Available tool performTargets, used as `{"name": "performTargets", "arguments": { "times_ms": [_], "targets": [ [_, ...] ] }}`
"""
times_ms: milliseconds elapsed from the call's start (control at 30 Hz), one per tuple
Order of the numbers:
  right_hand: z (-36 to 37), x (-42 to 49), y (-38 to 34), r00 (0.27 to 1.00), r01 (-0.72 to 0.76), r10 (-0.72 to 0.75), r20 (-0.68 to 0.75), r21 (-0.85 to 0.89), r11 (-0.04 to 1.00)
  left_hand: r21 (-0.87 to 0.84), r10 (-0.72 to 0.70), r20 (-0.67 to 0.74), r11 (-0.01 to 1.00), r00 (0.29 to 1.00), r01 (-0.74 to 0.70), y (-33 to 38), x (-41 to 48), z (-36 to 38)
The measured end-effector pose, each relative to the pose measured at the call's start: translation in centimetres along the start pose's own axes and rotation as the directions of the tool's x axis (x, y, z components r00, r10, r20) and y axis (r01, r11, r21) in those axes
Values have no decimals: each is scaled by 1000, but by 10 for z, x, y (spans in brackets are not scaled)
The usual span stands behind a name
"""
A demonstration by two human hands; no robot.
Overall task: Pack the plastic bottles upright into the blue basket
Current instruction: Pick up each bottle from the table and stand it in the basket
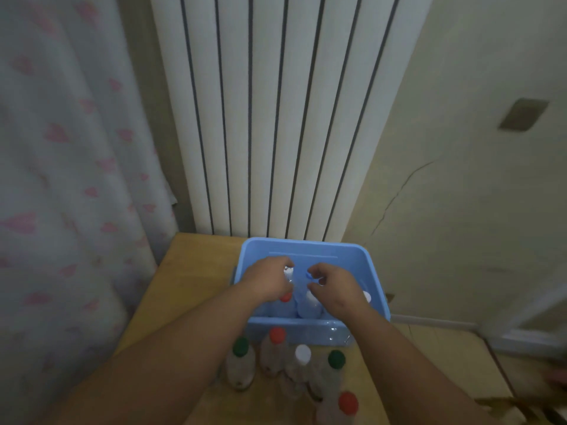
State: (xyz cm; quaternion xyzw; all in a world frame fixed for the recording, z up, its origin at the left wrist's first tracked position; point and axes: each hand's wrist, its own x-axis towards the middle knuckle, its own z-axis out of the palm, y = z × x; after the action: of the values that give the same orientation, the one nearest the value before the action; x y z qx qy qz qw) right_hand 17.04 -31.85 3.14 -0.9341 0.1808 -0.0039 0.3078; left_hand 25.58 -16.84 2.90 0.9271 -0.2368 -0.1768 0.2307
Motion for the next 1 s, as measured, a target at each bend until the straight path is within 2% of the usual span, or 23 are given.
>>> {"name": "performTargets", "arguments": {
  "times_ms": [200, 433, 600, 733, 900, 1000],
  "targets": [
    [4, -50, -19, 996, -37, 38, -77, 8, 999, -150, 86, 22, 985, 996, -82, -12, -49, -1],
    [14, -100, -20, 991, -68, 67, -117, -2, 998, -149, 167, 103, 977, 980, -151, -11, -97, 2],
    [4, -128, -11, 993, -60, 55, -103, -46, 997, -111, 198, 110, 976, 974, -186, 1, -121, 13],
    [-10, -143, 1, 999, -53, 52, -11, -68, 996, -55, 198, 158, 980, 968, -191, 15, -134, 36],
    [-21, -162, 31, 994, -26, 40, 106, -127, 992, -109, 111, 187, 990, 976, -91, 37, -151, 76],
    [-23, -173, 49, 982, -32, 56, 178, -137, 990, -64, 114, 217, 993, 969, -103, 47, -161, 101]
  ]
}}
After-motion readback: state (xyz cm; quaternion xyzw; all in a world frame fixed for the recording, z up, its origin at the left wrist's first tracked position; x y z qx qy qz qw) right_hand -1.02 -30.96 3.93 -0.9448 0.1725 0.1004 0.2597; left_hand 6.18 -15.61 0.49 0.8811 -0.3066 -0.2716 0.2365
